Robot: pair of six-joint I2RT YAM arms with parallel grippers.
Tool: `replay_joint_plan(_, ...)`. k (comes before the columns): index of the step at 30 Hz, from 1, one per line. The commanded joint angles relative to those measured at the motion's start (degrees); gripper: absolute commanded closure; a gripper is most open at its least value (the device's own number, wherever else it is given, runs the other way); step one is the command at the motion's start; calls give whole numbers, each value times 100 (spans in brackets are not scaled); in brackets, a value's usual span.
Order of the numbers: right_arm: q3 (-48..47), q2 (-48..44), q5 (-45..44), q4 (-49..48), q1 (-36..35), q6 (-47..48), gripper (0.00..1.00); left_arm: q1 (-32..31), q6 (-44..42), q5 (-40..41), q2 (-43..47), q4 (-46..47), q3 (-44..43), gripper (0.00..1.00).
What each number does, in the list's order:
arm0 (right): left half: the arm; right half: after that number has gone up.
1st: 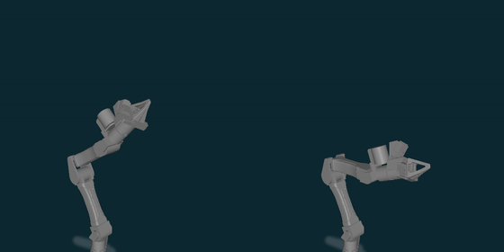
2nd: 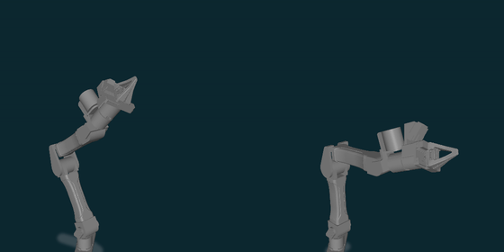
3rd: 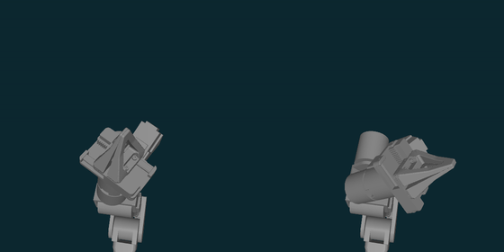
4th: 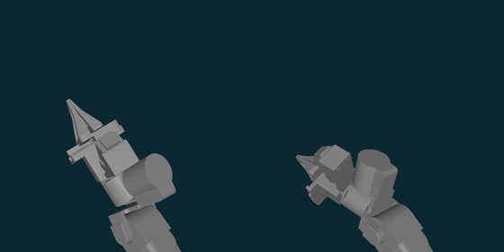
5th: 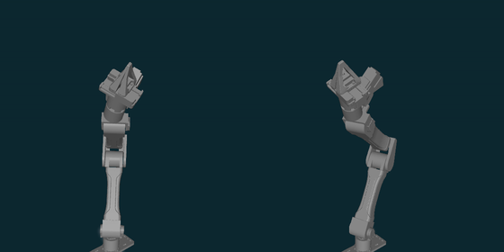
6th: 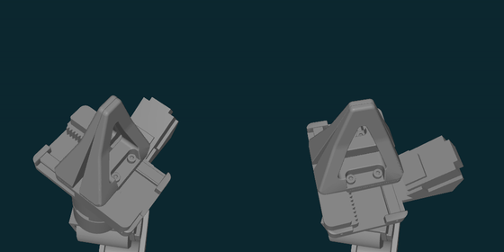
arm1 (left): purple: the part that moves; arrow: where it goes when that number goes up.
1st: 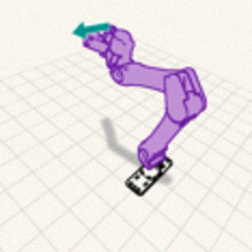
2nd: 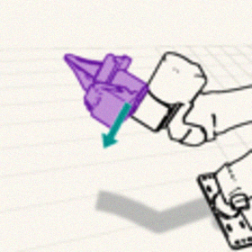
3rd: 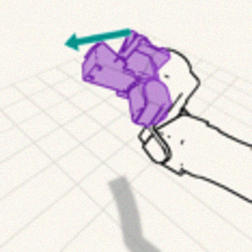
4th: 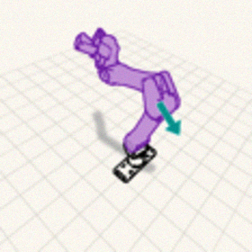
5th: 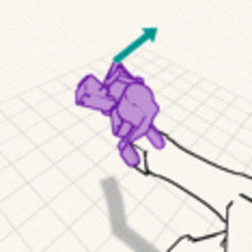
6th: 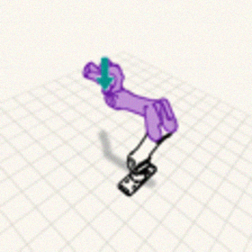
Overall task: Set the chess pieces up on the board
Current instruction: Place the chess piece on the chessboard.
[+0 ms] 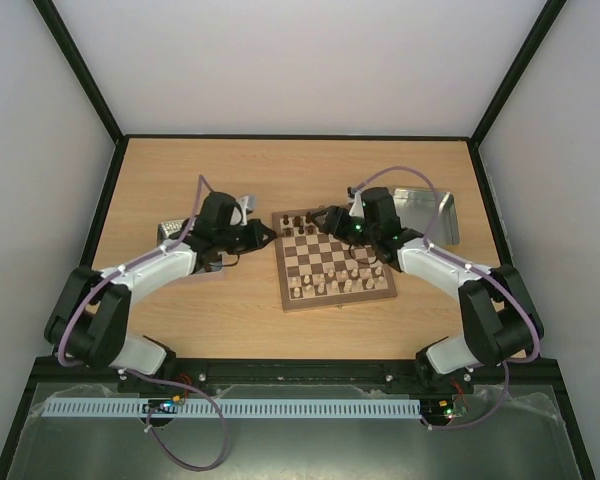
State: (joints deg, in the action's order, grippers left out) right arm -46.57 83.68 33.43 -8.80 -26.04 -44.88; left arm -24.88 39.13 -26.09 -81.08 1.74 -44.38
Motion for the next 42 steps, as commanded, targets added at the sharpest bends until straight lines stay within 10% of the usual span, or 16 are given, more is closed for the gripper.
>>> replay_joint_plan(1, 285, -140, 191, -669, -180, -419, 41, -345, 648, -425, -493, 935, -239, 92)
replay_joint_plan(20, 394, 503, 293, -835, -497, -657, 47, -693, 1401, -678, -1337, 1669, -440, 92)
replay_joint_plan(37, 464, 502, 323, -1192, -498, -1088, 98, -689, 1467, -642, -1335, 1663, -408, 92)
replay_joint_plan(42, 303, 391, -185, -643, -498, -714, 98, -684, 1384, -430, -1312, 1420, -414, 72)
